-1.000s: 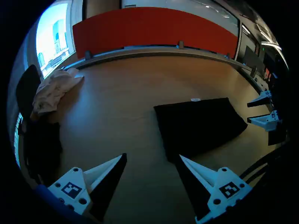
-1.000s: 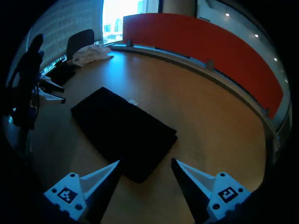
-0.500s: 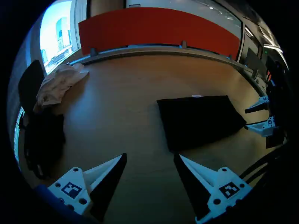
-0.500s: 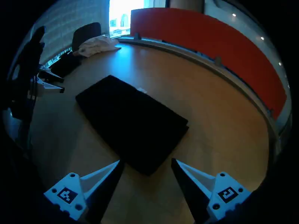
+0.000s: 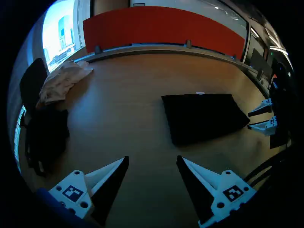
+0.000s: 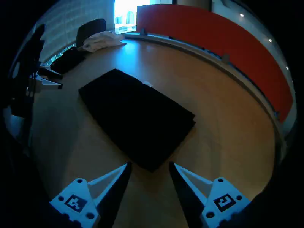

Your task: Fold towel

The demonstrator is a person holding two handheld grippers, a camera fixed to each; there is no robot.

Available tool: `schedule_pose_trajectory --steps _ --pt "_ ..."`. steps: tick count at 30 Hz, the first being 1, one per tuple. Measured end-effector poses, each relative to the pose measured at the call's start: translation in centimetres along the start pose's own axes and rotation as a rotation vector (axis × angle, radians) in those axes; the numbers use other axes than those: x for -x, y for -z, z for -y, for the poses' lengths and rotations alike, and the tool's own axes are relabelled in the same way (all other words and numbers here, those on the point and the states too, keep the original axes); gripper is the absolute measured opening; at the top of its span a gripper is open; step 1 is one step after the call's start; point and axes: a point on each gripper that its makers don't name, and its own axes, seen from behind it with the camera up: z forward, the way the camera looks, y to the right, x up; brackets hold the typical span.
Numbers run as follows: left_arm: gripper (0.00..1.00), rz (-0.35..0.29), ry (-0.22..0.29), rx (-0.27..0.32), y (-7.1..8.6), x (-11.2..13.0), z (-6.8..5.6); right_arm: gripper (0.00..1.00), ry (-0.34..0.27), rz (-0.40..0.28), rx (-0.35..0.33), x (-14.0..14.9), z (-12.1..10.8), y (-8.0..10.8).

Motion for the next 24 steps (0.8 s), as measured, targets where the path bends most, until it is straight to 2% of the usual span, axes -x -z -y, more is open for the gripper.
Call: schedule_pose_trajectory --steps 4,7,13,21,24 --pt "0.93 -0.001 0.002 -0.003 0.36 0.19 0.24 0.63 0.002 0.006 -0.012 0.06 0.12 0.02" --pt "0.93 0.0 0.002 -0.005 0.5 0.29 0.41 0.51 -0.002 0.016 -0.019 0.2 0.18 -0.01" --pt "0.93 -0.001 -0.003 -0.007 0.52 0.27 0.5 0.41 -0.002 0.022 -0.019 0.35 0.08 -0.08" --pt "0.93 -0.001 -0.001 -0.007 0.54 0.24 0.5 0.22 0.005 0.021 -0.032 0.48 0.24 -0.19" --pt "0.93 -0.003 -0.003 -0.009 0.64 0.19 0.59 0.12 0.016 0.009 -0.025 0.27 0.03 -0.25"
